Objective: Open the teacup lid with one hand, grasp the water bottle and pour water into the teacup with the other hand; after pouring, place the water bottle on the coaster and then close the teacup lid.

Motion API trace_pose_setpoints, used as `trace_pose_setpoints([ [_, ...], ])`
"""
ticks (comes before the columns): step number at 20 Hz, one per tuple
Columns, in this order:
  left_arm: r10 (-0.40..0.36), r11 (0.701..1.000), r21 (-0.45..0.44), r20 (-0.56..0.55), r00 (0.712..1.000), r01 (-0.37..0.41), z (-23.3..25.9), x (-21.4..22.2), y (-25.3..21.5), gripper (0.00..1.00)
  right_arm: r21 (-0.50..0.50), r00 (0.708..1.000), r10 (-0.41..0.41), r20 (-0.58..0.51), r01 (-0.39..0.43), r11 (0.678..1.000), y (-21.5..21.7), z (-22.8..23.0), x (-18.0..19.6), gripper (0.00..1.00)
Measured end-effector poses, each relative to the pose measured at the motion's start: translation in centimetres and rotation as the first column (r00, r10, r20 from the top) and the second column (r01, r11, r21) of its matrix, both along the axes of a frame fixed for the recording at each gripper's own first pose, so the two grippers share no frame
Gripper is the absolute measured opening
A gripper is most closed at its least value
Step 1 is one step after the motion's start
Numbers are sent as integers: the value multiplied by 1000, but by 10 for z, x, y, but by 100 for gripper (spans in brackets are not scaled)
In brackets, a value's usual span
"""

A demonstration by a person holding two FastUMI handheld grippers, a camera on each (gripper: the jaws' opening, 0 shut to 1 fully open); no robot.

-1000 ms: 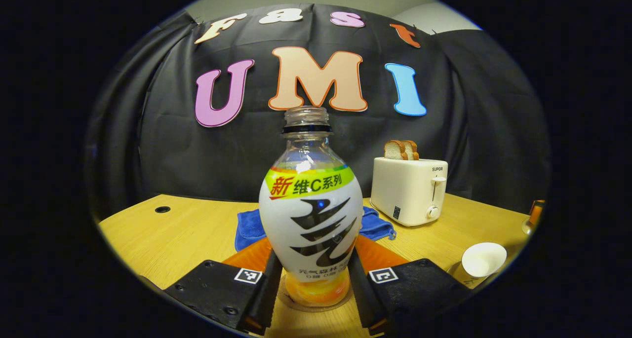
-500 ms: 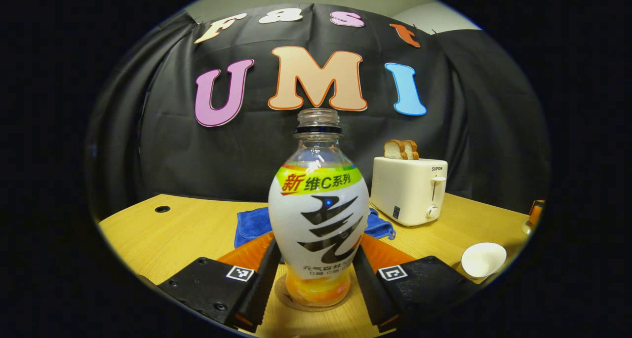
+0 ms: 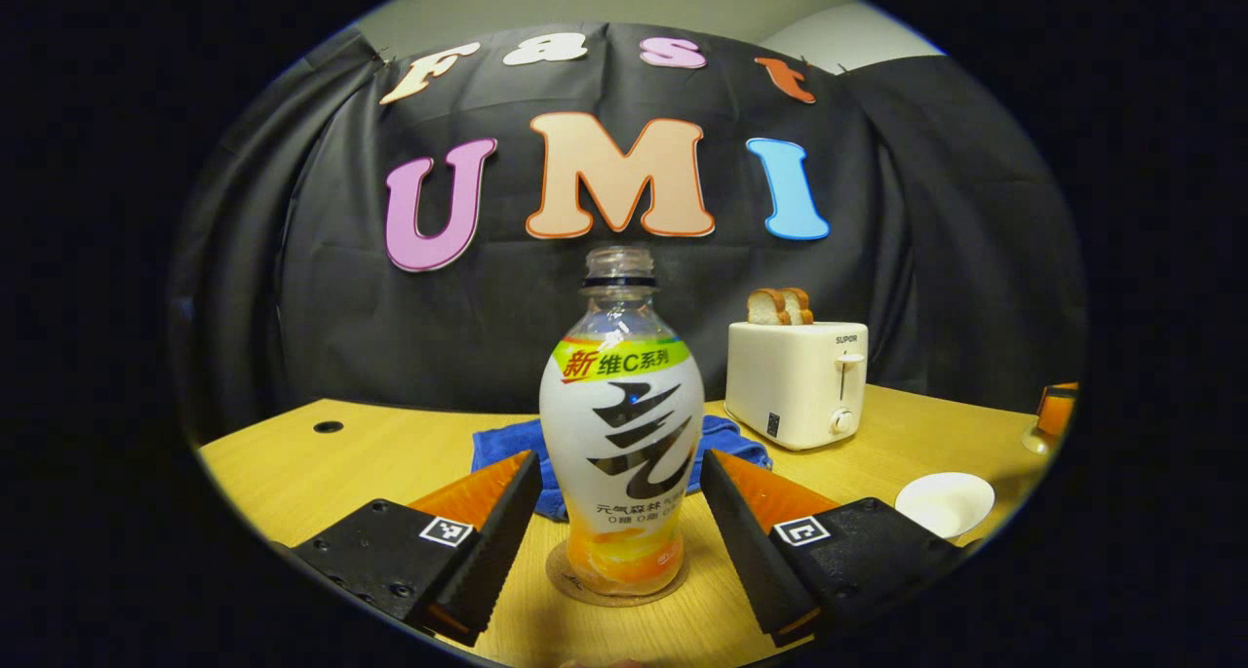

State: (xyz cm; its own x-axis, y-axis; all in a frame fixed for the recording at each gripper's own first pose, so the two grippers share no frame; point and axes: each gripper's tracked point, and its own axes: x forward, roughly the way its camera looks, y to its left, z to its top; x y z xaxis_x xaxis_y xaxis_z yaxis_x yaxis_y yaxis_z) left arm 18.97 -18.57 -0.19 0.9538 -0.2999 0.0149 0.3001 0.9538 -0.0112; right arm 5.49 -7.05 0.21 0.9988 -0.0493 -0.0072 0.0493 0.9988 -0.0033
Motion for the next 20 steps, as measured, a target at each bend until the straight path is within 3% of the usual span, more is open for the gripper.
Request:
trace_pose_setpoints([
  [7, 84, 996, 6, -6, 996, -84, -1, -30, 24, 95, 2, 999, 39, -1, -39, 999, 19, -1, 10, 36],
  [10, 70, 998, 3, -1, 998, -70, -1, -52, 31, 95, 2, 997, 78, -5, -78, 997, 41, -2, 25, 36],
  [14, 67, 998, 3, 0, 998, -67, -1, -78, 45, 95, 5, 982, 189, -11, -189, 982, 84, -4, 42, 36],
  [20, 42, 999, 2, 5, 999, -42, 0, -104, 53, 95, 6, 961, 265, -74, -265, 964, 117, -16, 71, 36],
])
